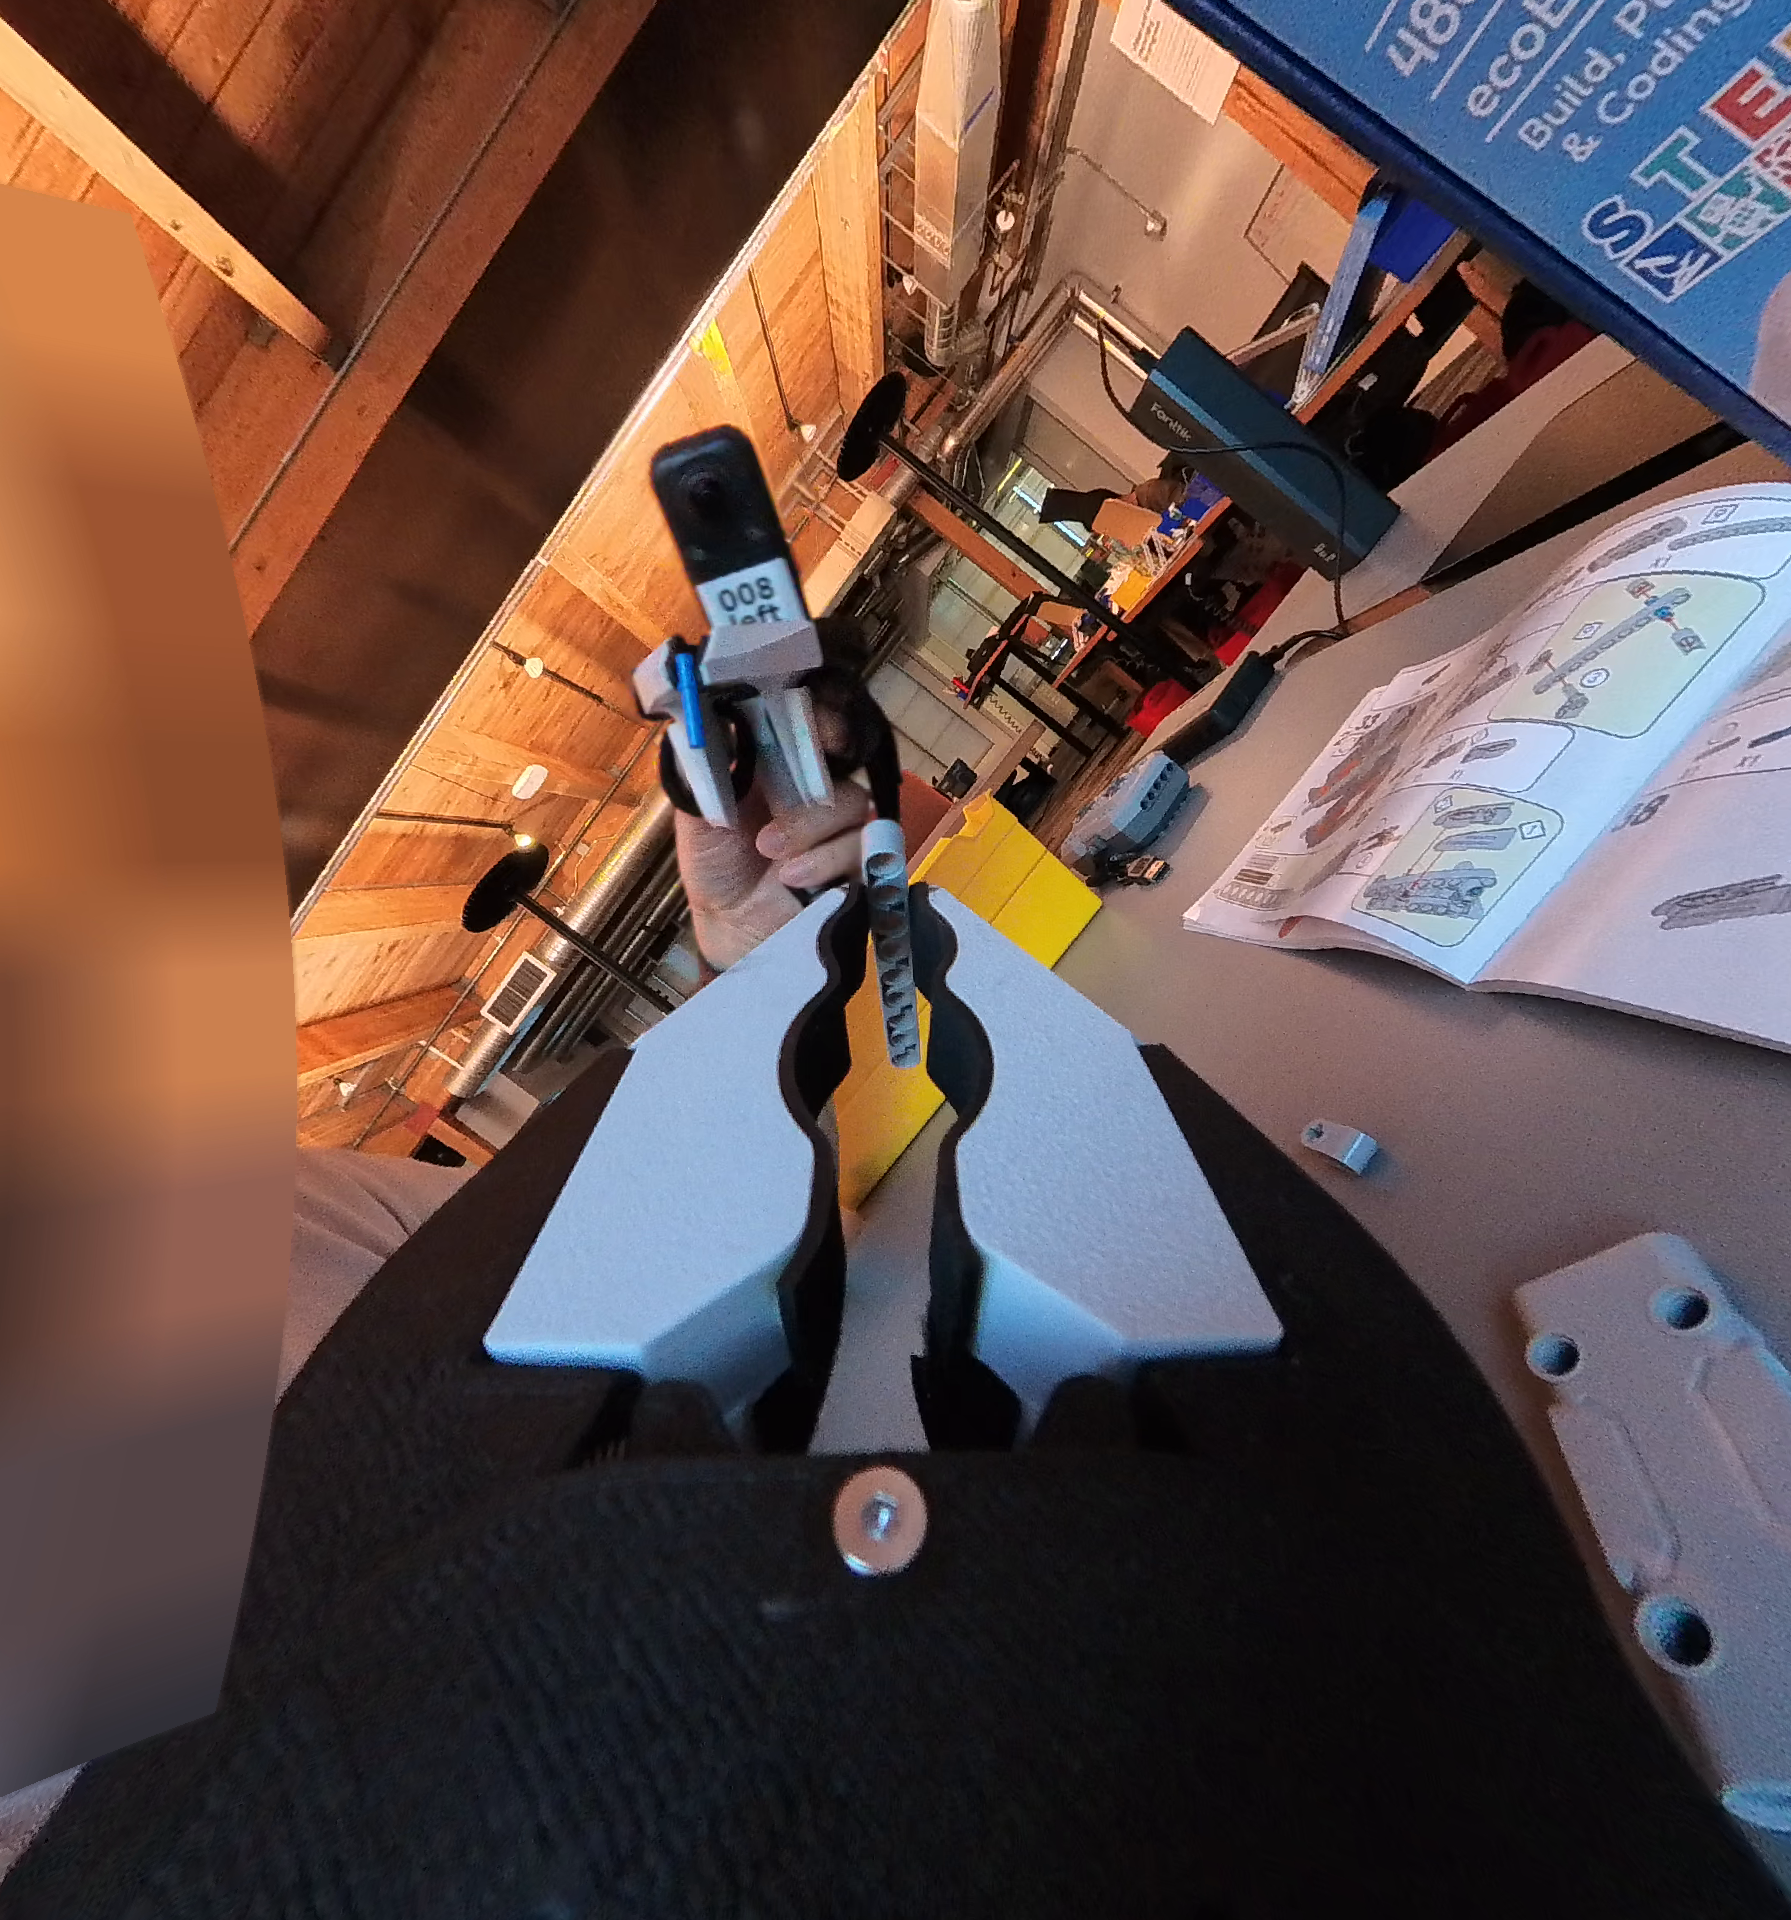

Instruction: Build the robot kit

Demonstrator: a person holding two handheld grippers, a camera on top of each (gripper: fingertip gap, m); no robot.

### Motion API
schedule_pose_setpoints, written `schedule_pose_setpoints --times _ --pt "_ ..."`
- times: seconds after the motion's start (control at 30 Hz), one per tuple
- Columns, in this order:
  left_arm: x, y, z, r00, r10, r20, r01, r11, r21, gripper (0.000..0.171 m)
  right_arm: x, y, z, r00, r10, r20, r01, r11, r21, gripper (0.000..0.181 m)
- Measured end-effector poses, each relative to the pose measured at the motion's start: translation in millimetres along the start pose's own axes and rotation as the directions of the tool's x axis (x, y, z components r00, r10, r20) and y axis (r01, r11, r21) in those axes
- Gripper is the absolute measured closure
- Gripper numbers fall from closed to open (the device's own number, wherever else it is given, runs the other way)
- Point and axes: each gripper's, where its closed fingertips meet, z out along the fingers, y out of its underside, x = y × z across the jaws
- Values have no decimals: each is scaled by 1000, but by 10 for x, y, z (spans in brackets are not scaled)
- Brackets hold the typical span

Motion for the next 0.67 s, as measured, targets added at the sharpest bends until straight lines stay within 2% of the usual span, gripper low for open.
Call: schedule_pose_setpoints --times 0.1,0.17,0.27,0.37,0.5,0.67 --pt "19 -70 28 989 -65 -133 76 994 75 170 26 18 1 1000 -8 -20 8 1000 -8 175" --pt "-26 -141 7 991 -37 -127 55 989 136 170 47 24 -1 999 -25 -34 24 1000 -15 174" --pt "-21 -346 -129 994 97 -46 -81 959 273 170 25 9 -1 999 -30 -27 30 999 -10 174" --pt "175 -532 -306 956 291 47 -286 876 389 170 -12 -11 -6 999 -34 -19 34 999 4 175" --pt "201 -556 -344 886 406 224 -463 794 394 170 -40 10 7 997 -72 -26 72 997 -9 174" --pt "222 -493 -278 900 392 190 -436 808 396 170 -25 34 13 987 -151 -57 149 988 -27 175"
